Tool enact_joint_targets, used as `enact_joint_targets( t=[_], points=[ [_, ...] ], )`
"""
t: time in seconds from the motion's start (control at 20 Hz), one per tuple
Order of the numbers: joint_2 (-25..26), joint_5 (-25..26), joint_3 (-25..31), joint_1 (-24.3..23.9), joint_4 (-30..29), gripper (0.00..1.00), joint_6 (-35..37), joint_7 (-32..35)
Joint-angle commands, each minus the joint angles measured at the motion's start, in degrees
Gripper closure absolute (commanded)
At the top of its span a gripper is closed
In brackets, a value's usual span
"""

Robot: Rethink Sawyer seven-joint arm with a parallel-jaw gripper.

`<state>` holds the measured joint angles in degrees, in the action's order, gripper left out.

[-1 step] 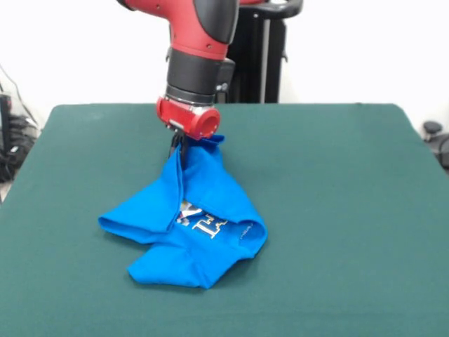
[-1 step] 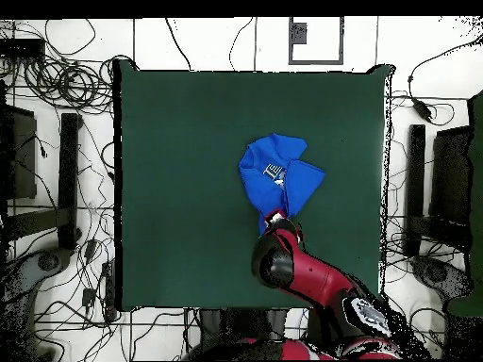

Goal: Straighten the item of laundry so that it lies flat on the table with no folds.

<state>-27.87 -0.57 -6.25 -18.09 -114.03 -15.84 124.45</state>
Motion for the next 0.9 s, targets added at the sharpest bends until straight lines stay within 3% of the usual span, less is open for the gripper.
enact_joint_targets(
  t=[0.05, 0.55, 0.9],
  points=[
    [0.98, 1.9, 11.27, -2.39, -5.13, 1.0, -4.19, 14.77],
    [0.05, 1.74, 12.66, -4.37, -6.65, 1.0, -4.19, 13.0],
    [-0.32, 4.92, 14.15, -8.14, -6.57, 1.0, -2.85, 10.87]
  ],
)
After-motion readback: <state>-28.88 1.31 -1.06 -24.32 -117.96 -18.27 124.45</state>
